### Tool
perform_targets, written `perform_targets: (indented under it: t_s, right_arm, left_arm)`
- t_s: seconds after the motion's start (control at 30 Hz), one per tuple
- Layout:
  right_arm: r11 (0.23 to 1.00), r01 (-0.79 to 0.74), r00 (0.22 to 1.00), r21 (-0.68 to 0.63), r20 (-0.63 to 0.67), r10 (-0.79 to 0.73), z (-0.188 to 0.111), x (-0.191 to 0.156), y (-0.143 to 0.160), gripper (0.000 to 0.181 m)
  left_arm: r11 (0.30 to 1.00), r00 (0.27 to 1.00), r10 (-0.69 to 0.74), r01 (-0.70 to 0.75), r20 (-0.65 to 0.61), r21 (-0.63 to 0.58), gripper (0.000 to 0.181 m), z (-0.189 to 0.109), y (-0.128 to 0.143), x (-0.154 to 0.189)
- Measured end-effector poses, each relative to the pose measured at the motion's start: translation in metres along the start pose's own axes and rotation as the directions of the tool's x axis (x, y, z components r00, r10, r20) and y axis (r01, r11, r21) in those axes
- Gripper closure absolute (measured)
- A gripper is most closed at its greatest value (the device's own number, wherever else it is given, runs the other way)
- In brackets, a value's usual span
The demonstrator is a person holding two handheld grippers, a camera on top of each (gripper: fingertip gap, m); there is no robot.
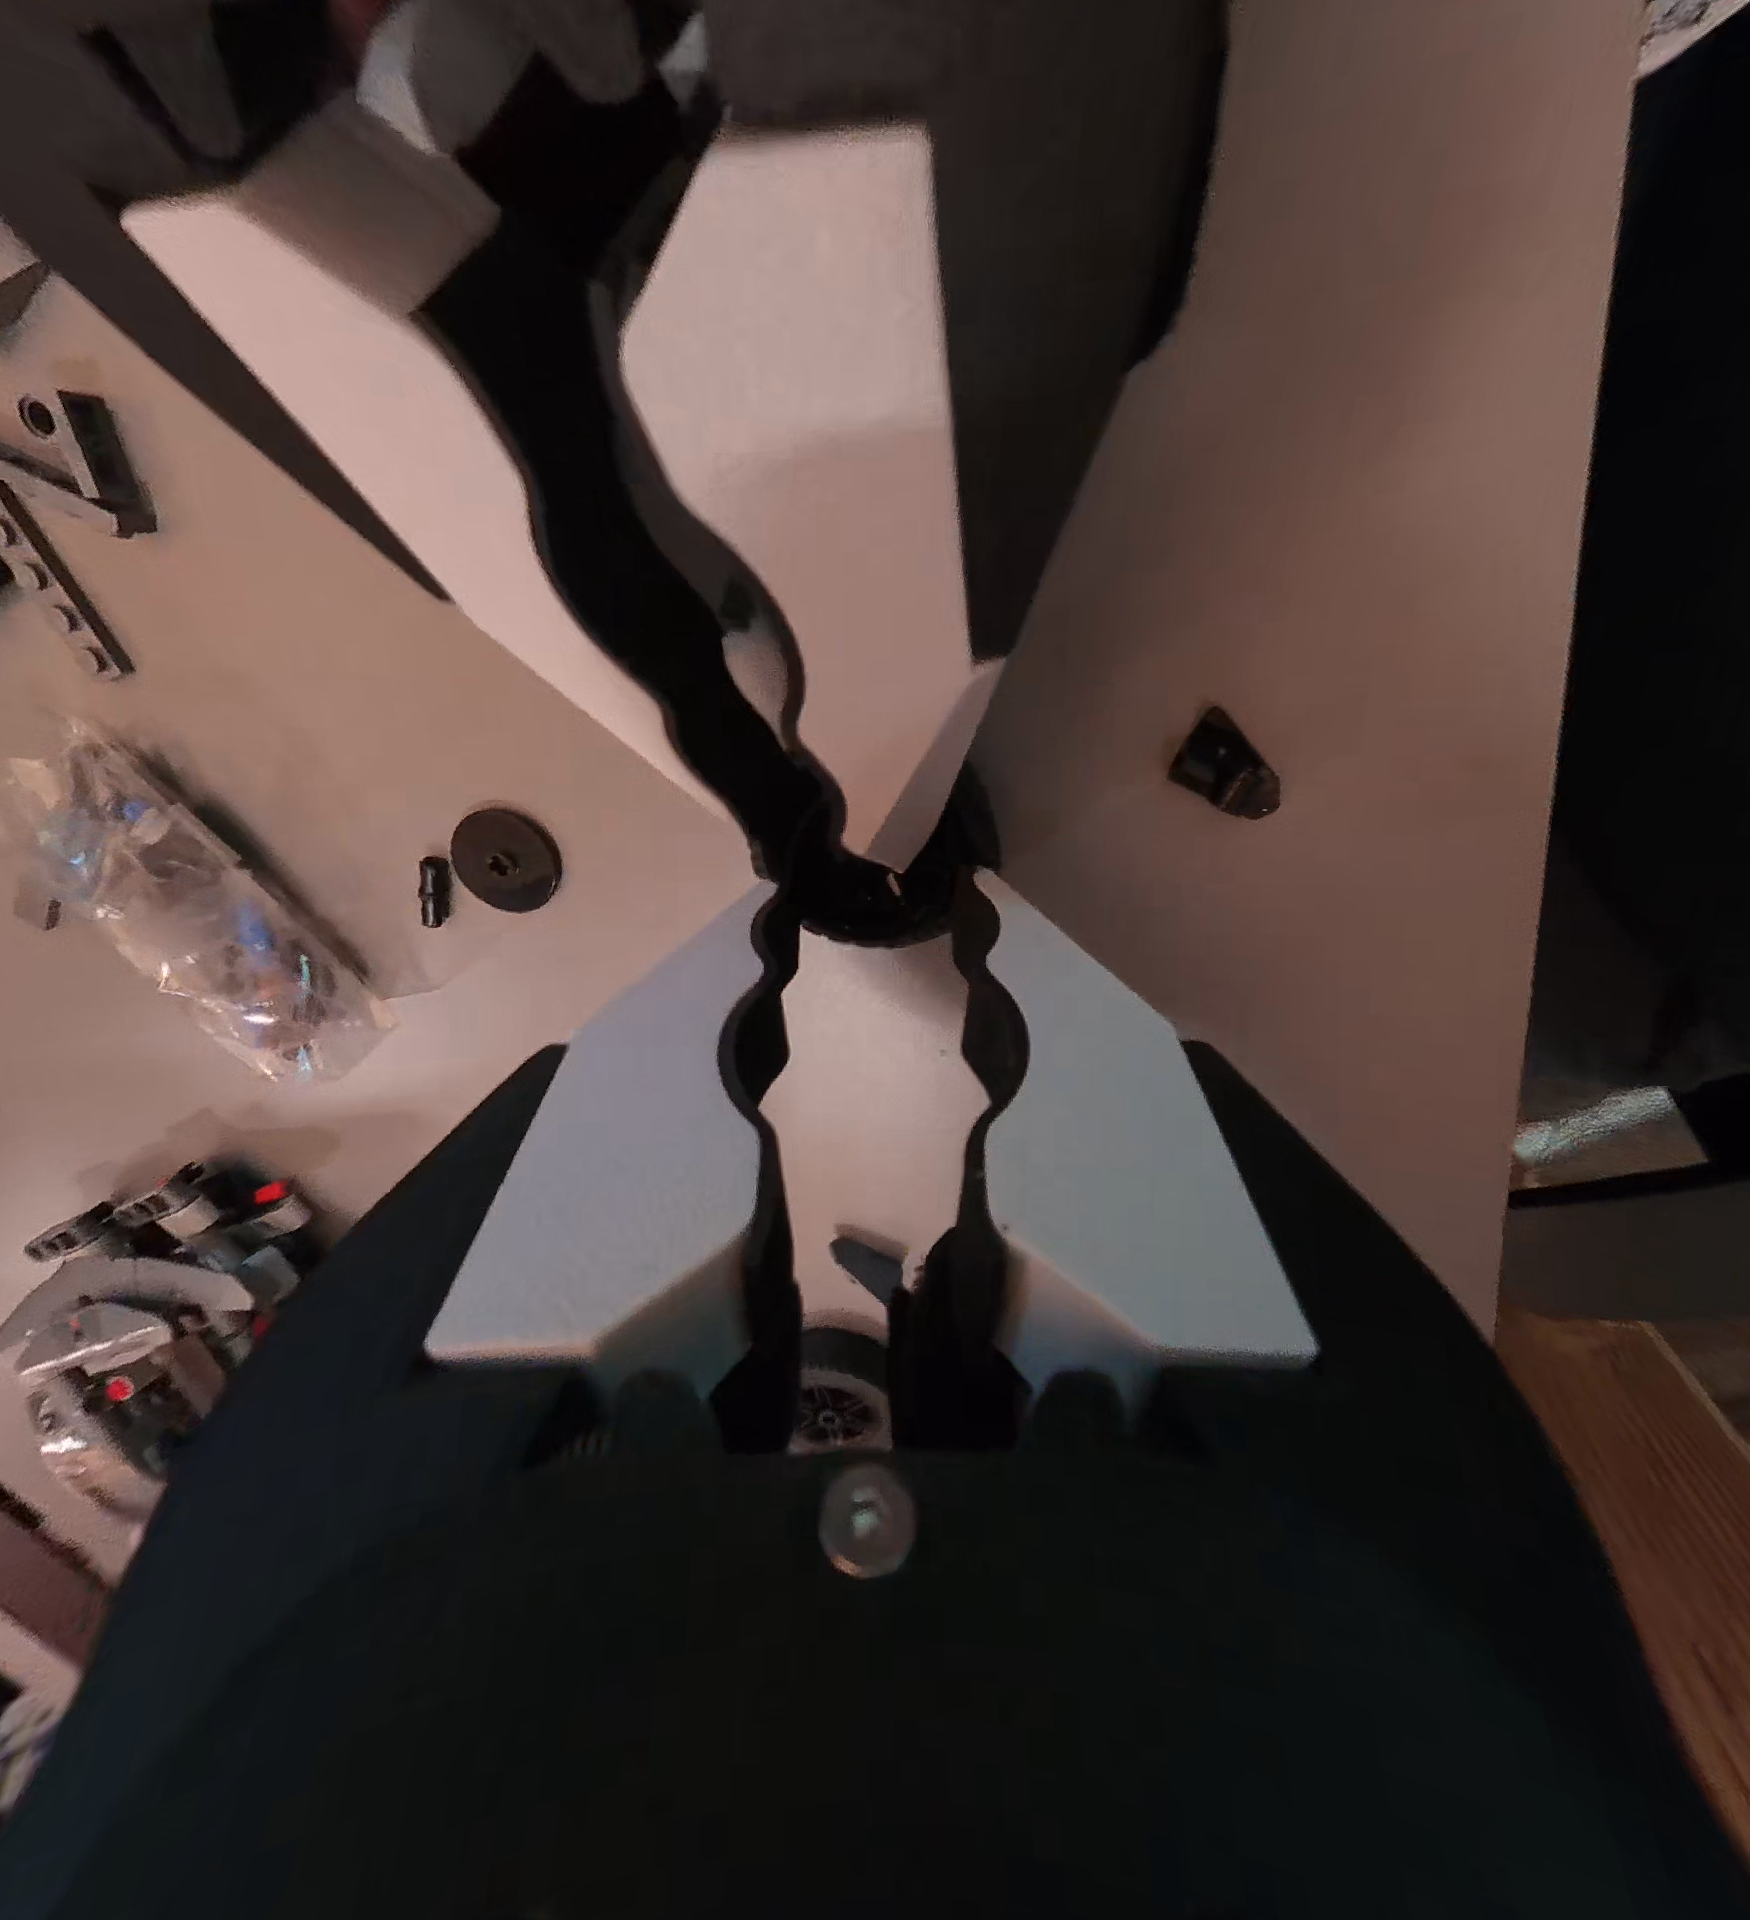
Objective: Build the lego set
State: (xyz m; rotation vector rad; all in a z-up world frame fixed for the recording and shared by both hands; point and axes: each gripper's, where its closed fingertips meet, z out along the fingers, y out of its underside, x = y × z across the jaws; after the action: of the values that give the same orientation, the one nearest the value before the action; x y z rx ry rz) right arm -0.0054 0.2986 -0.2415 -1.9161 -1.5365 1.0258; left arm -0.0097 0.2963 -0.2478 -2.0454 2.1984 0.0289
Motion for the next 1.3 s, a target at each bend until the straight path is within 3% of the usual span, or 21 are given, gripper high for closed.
perform_targets:
  t_s: [0.2, 0.47, 0.63, 0.77, 0.87, 1.1, 1.3]
  right_arm:
    - [0.999, 0.028, 0.999, 0.038, -0.017, -0.027, -0.003, 0.0, -0.005, 0.167]
    - [0.998, 0.055, 0.998, 0.031, -0.012, -0.054, -0.005, -0.002, -0.005, 0.166]
    - [0.992, 0.123, 0.991, 0.039, -0.062, -0.12, -0.012, -0.001, -0.01, 0.148]
    - [0.987, 0.158, 0.983, -0.004, -0.097, -0.158, -0.015, 0.003, -0.009, 0.155]
    - [0.99, 0.139, 0.984, -0.026, -0.108, -0.141, -0.015, 0.011, -0.008, 0.169]
    - [0.994, 0.081, 0.995, -0.077, -0.058, -0.086, -0.008, 0.018, -0.008, 0.169]
    - [0.99, 0.128, 0.989, -0.061, -0.069, -0.132, -0.017, 0.021, -0.011, 0.159]
  left_arm:
    - [0.989, 0.997, -0.057, 0.049, 0.054, 0.137, 0.152, -0.005, -0.001, -0.001]
    - [0.921, 0.982, -0.163, 0.117, 0.093, 0.372, 0.155, -0.02, 0.002, -0.003]
    - [0.905, 0.983, -0.152, 0.096, 0.103, 0.415, 0.16, -0.016, -0.001, -0.002]
    - [0.892, 0.979, -0.158, 0.085, 0.13, 0.444, 0.161, -0.019, -0.001, -0.009]
    - [0.883, 0.978, -0.153, 0.071, 0.141, 0.464, 0.162, -0.022, -0.001, -0.013]
    - [0.882, 0.987, -0.13, 0.072, 0.093, 0.466, 0.171, -0.011, -0.005, -0.015]
    - [0.872, 0.99, -0.13, 0.092, 0.047, 0.481, 0.181, -0.005, -0.007, -0.018]
